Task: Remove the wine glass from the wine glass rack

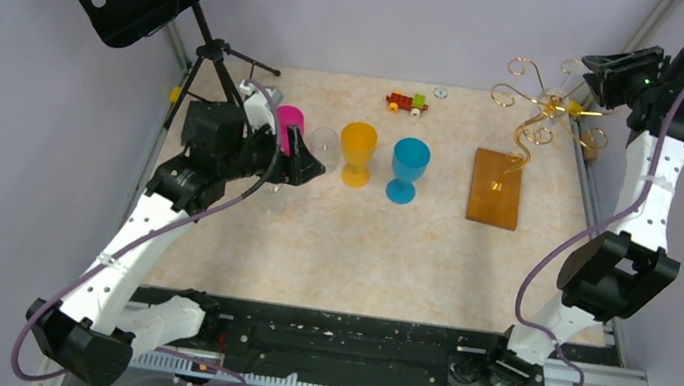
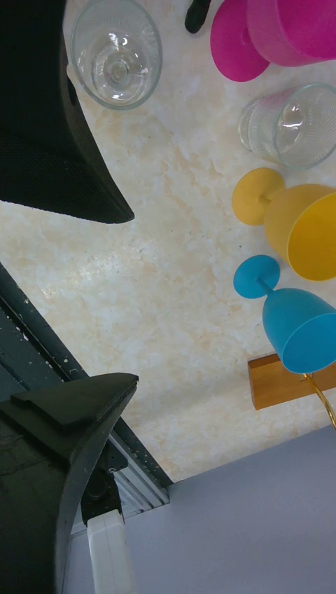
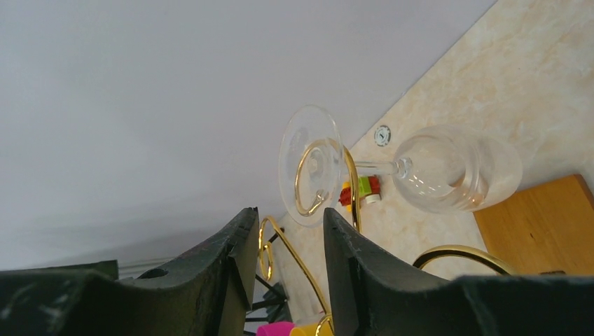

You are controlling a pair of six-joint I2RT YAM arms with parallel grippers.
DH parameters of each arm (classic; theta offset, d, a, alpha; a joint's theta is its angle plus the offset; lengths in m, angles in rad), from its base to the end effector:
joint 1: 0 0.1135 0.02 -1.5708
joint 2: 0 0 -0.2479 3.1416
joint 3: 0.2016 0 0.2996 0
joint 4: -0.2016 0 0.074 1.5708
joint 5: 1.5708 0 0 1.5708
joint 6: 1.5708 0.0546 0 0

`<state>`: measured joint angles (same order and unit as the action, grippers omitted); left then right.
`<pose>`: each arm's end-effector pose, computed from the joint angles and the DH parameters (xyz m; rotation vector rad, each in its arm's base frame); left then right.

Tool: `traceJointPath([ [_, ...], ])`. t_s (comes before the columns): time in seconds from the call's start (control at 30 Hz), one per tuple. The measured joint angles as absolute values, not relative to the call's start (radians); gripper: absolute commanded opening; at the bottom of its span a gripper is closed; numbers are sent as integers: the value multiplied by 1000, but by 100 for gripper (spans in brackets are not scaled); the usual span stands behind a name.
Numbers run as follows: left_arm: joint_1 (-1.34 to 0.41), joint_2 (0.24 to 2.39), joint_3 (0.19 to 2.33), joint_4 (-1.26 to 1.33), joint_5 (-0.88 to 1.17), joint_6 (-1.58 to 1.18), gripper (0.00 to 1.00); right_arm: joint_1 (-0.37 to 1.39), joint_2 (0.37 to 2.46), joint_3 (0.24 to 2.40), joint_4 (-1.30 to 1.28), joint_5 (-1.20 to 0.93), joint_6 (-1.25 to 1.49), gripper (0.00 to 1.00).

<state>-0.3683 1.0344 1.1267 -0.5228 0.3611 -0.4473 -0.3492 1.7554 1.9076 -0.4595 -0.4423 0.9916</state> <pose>0.2671 -0.1238 0.3612 0.1602 2.0766 -0.8727 0.4441 -0.1368 0.4237 0.9413 1.6934 0.8495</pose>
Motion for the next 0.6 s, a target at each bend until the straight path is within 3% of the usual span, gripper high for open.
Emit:
traceJointPath([
  [0.6, -368, 1034, 1122, -523, 346, -455, 82, -336, 1689, 1779, -389, -380, 1123, 43],
])
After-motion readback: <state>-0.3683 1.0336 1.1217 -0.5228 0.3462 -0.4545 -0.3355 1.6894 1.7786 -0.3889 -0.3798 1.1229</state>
